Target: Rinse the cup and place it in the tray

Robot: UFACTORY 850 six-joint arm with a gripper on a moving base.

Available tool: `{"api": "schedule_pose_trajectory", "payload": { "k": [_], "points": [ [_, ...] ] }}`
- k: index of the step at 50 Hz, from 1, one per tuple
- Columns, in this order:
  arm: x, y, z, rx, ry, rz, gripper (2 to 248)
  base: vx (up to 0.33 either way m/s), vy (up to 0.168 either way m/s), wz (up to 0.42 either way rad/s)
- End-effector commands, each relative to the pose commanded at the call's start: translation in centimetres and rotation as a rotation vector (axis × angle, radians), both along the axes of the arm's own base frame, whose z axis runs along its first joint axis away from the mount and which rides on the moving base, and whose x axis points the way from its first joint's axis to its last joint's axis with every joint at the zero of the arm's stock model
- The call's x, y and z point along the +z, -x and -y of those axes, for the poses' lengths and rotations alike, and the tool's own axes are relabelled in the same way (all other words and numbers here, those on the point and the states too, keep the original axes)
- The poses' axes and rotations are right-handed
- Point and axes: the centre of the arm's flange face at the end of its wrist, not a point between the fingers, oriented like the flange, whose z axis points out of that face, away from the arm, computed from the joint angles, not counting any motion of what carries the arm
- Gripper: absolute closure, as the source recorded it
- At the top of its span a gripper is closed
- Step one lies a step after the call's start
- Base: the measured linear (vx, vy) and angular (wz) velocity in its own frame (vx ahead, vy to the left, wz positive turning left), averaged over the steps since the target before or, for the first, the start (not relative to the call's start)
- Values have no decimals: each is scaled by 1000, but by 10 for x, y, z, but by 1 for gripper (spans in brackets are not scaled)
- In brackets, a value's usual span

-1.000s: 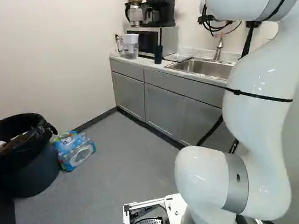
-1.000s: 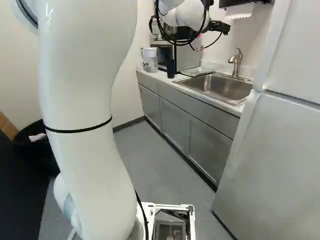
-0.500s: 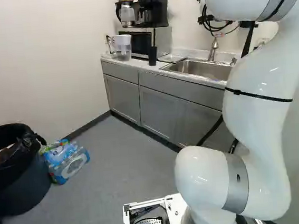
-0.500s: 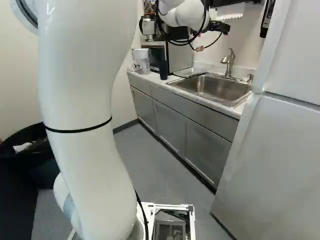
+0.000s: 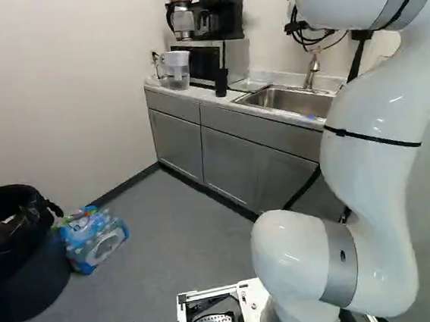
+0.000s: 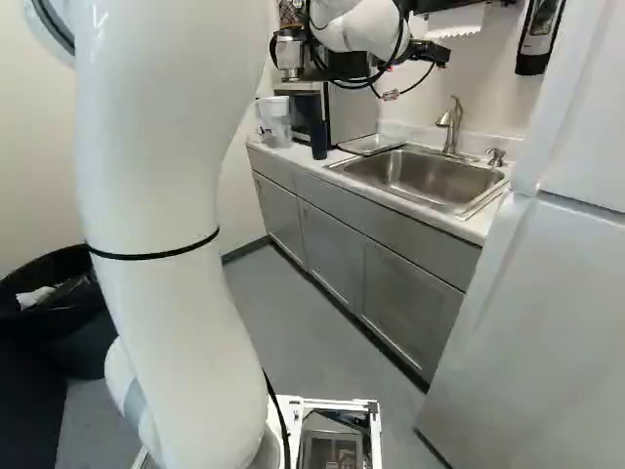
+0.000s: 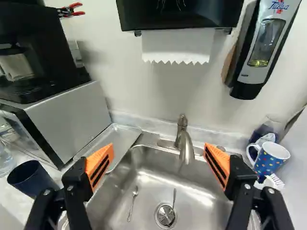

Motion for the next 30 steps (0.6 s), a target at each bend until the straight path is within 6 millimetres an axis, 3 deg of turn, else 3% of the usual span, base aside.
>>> {"api": "schedule_pose_trajectory", "payload": {
  "k": [20, 30],
  "points": [
    [0, 0, 0, 0, 0, 0, 3, 125, 2, -13],
    [0, 0, 0, 0, 0, 0, 3, 126, -24, -145]
  ]
}}
